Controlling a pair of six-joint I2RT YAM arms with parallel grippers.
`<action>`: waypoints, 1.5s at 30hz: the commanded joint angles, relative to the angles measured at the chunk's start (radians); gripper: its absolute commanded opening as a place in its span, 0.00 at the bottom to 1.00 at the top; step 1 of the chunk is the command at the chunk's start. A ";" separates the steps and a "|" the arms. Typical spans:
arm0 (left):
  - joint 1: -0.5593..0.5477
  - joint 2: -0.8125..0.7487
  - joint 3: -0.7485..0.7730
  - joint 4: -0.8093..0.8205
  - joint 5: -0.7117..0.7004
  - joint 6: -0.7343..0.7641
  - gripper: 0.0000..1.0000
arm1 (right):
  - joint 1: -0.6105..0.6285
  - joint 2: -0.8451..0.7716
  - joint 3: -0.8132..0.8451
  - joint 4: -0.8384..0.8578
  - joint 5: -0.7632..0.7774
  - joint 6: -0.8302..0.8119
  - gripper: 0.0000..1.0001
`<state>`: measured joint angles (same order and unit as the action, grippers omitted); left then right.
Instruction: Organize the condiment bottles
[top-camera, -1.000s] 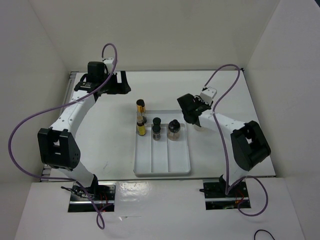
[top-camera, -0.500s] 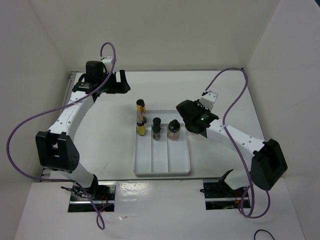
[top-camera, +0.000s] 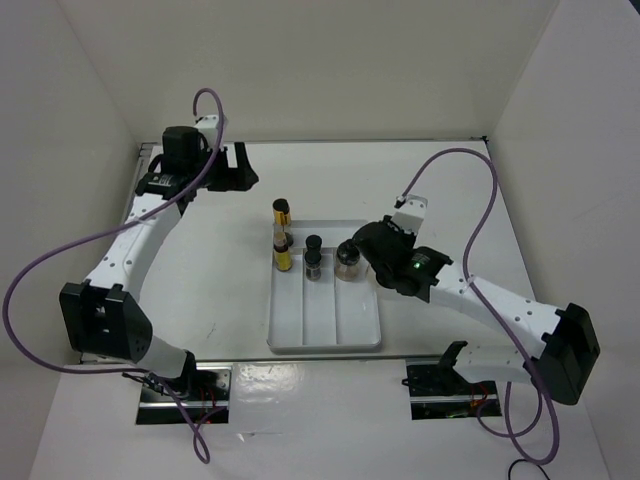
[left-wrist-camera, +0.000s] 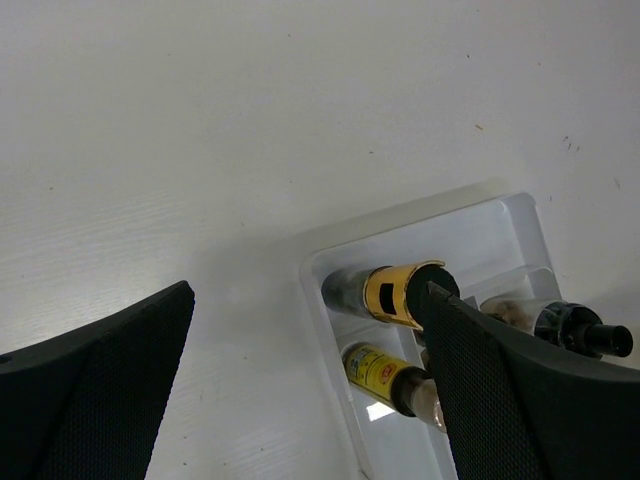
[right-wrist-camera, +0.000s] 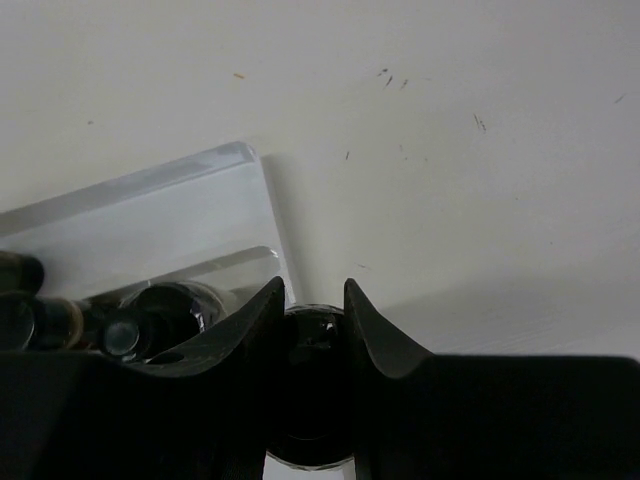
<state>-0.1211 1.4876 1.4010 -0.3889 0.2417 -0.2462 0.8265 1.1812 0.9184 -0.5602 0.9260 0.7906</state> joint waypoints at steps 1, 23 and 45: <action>0.005 -0.059 -0.022 0.028 0.025 -0.027 1.00 | 0.092 -0.048 -0.010 0.101 0.011 -0.066 0.00; 0.005 -0.153 -0.080 0.010 -0.024 -0.018 1.00 | 0.319 0.214 -0.042 0.140 0.165 0.119 0.00; 0.005 -0.101 -0.043 0.001 0.016 -0.018 1.00 | 0.319 -0.099 0.145 0.017 -0.066 -0.005 0.99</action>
<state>-0.1211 1.3685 1.3201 -0.4000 0.2230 -0.2653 1.1393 1.1721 1.0042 -0.5659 0.8661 0.8745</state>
